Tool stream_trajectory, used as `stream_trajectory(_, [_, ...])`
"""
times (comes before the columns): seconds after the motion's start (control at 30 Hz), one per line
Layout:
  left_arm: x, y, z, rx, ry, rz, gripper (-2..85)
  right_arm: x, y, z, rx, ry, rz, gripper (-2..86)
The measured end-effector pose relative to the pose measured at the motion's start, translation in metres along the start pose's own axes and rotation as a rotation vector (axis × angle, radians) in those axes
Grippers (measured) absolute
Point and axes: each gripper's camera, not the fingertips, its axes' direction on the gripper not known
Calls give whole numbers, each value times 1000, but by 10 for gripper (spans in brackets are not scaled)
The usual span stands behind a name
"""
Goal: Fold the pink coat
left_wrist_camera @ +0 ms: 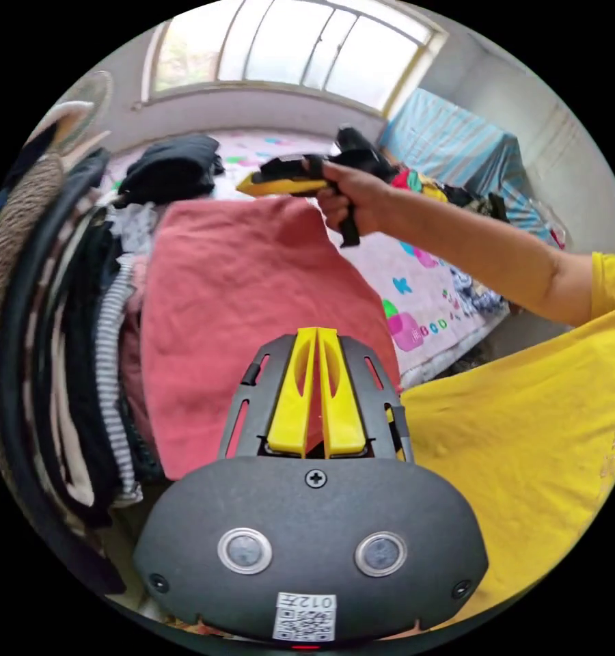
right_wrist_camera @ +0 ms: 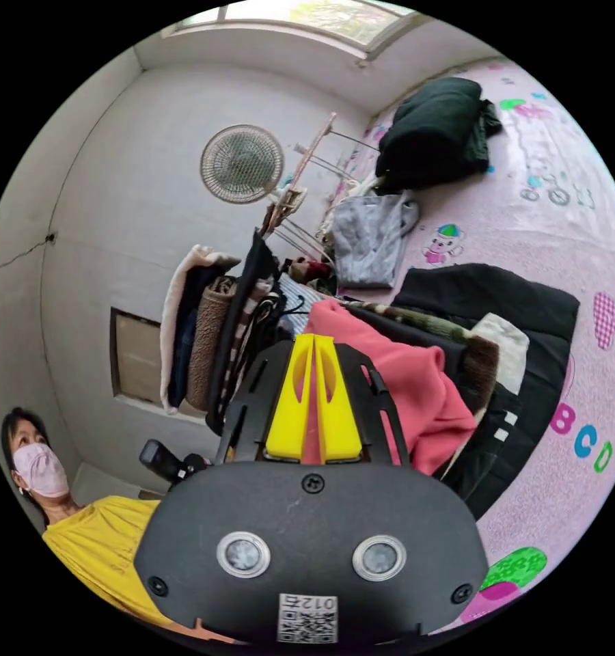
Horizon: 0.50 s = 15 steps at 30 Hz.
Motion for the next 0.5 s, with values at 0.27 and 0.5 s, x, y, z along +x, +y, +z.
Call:
stream_trajectory(0.27, [-26, -26, 30, 9, 195, -86, 3, 7, 13, 11, -42, 77, 146, 6])
stream_trajectory(0.5, [-20, -65, -1, -35, 315, -133, 1, -46, 48, -54, 136, 47, 77, 7])
